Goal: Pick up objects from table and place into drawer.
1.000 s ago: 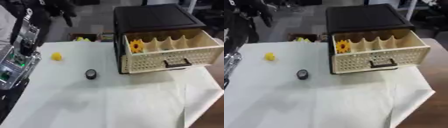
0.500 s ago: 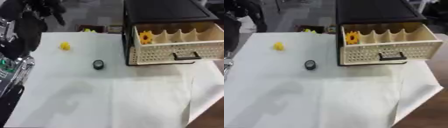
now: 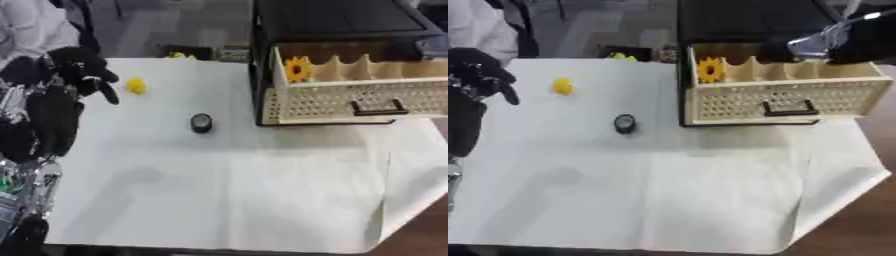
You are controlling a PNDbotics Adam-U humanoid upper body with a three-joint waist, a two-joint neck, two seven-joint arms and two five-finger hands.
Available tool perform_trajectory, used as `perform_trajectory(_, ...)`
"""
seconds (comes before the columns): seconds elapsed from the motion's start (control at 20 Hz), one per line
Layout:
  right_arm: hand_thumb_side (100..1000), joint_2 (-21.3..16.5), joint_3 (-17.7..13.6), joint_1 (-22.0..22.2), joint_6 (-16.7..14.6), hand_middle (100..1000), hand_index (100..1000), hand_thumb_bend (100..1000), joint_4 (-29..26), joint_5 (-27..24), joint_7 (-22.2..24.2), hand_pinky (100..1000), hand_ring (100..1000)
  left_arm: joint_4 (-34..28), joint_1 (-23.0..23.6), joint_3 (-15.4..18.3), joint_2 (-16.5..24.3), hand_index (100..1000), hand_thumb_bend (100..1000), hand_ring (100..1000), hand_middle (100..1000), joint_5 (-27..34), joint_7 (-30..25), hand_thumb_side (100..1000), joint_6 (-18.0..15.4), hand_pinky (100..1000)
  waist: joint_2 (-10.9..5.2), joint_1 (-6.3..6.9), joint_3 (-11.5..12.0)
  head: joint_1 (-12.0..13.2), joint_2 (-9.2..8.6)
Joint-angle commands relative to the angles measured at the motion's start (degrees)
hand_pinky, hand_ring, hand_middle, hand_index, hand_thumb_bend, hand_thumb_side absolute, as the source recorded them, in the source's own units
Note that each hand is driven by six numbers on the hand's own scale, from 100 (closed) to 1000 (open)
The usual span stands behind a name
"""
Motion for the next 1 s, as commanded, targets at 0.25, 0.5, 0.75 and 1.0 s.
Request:
perform_trajectory(0.25, 541, -4.22, 6.99, -0.60, -0.21, 361, 673, 1000, -0.79, -4.79, 5.77, 100, 337, -1.67, 3.80, 4.03, -2.40, 754, 113, 615, 629, 1.66, -5.69, 1000, 3.56, 454, -0.90, -0.21, 0.33, -1.98, 0.37)
perform_trajectory(0.5, 541, -4.79, 8.46, -0.23, 0.66, 366, 677, 1000, -0.79, -9.15, 10.14, 100, 317, -1.68, 3.93, 5.57, -2.73, 746, 113, 613, 627, 3.13, -9.80, 1000, 4.82, 453, -0.81, -0.39, 0.14, -2.60, -0.38)
perform_trajectory(0.75, 541, -5.70, 7.52, 1.09, 0.96, 359, 674, 1000, -0.79, -13.54, 14.53, 100, 310, -1.68, 4.14, 6.13, -2.85, 744, 113, 612, 626, 3.46, -11.21, 1000, 5.33, 453, -0.61, -0.62, 0.00, -2.75, -0.91)
perform_trajectory(1.0, 541, -6.73, 6.10, 2.20, 1.64, 358, 672, 1000, -0.79, -17.99, 18.98, 100, 309, -1.68, 4.19, 6.24, -2.97, 740, 114, 610, 625, 3.17, -11.37, 1000, 5.57, 452, -0.43, -0.76, -0.02, -2.49, -1.35)
